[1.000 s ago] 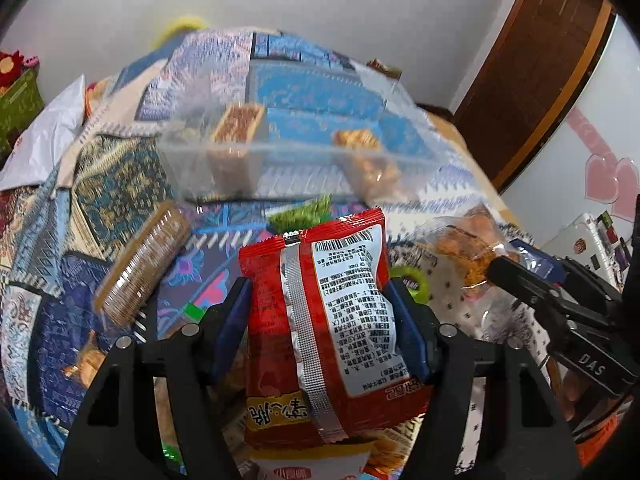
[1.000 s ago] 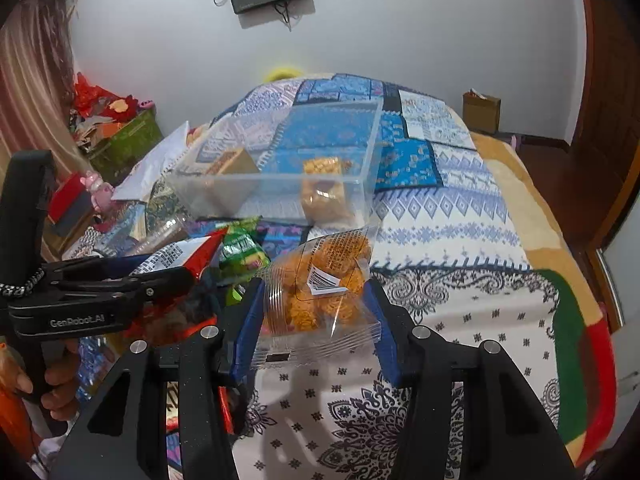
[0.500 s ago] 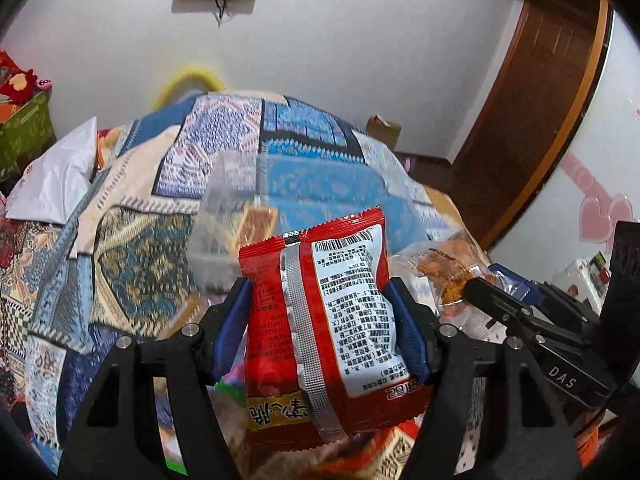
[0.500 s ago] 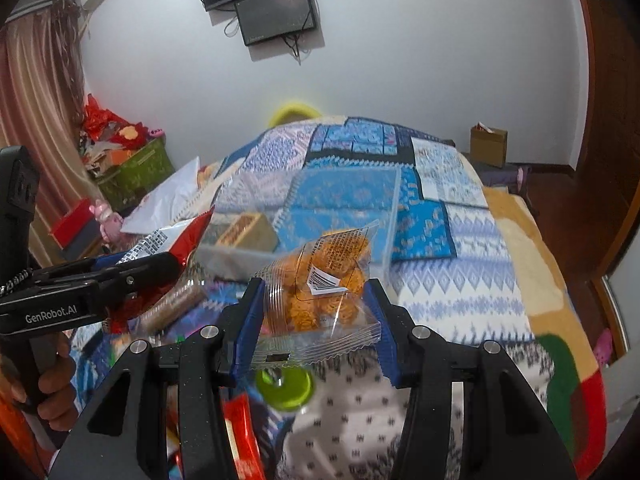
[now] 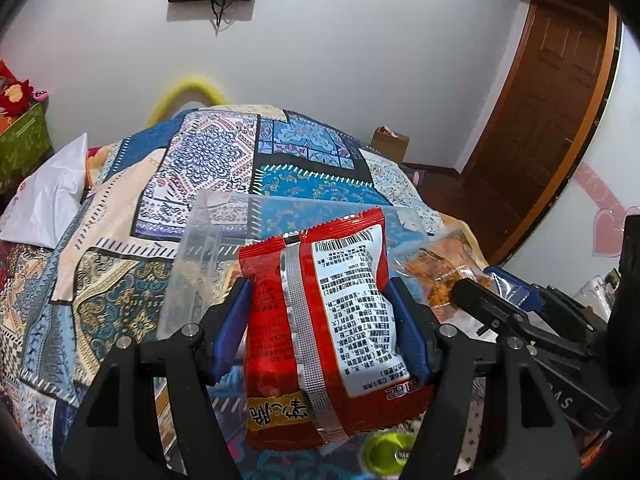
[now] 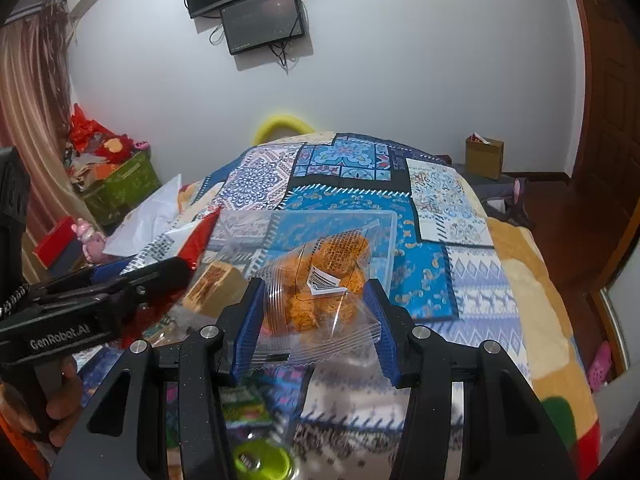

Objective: Organize snacks
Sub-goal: 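Carry the red bag into the box with left tool while right drops its bag, then grasp the biscuit bag with the left tool while the right grasps the green jelly cup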

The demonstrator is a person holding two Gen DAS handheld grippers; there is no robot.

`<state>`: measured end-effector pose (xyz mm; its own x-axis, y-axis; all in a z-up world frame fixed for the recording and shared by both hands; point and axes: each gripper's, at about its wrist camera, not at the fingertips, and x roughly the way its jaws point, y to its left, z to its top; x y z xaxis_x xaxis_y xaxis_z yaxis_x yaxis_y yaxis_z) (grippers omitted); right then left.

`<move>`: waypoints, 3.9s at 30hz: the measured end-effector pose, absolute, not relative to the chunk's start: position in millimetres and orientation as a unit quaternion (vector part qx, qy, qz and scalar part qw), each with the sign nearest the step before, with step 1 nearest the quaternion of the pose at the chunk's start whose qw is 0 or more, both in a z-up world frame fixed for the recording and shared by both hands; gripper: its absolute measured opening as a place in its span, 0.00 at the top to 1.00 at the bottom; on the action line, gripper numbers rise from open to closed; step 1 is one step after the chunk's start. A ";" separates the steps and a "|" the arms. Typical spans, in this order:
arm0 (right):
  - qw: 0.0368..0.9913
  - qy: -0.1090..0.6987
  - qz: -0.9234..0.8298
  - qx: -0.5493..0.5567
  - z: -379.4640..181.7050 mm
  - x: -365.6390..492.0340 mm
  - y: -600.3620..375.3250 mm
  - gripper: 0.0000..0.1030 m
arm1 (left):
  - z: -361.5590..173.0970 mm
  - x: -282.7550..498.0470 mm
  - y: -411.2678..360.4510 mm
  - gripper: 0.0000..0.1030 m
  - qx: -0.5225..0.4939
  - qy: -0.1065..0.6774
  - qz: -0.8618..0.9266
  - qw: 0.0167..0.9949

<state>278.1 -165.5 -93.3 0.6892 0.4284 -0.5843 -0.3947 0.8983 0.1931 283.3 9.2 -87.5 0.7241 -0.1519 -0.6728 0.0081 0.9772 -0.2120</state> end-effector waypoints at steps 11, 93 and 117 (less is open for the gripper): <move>0.905 0.360 0.225 0.005 -120.9 309.1 -154.2 0.55 | -124.4 326.4 7.4 0.35 -0.089 0.405 -0.040 0.909; 0.854 0.444 0.270 -0.031 -172.9 203.1 -136.5 0.59 | -179.5 142.2 59.6 0.47 -0.046 0.462 -0.039 0.885; 0.881 0.394 0.263 -0.003 -133.4 205.4 -147.5 0.60 | -109.8 152.4 63.7 0.49 -0.069 0.380 -0.040 0.921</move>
